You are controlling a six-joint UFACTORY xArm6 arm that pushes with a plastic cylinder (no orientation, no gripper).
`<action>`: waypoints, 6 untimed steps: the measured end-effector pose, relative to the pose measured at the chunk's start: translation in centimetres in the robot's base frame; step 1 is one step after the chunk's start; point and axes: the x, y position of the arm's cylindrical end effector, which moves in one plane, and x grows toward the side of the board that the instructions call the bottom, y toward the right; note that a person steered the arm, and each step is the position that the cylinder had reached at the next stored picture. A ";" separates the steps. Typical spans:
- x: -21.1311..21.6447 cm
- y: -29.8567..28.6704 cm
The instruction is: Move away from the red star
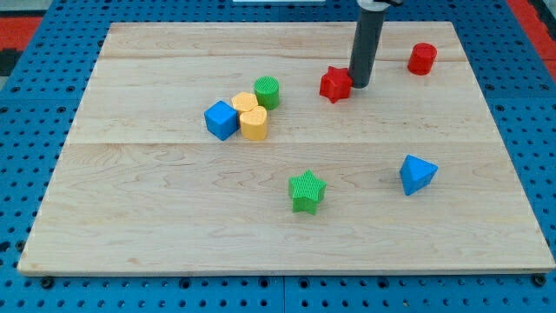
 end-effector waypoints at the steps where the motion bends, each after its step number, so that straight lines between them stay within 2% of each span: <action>1: 0.0 -2.1; 3: 1.1 -5.7; 5: -4.2 -1.2; 6: -4.2 -3.1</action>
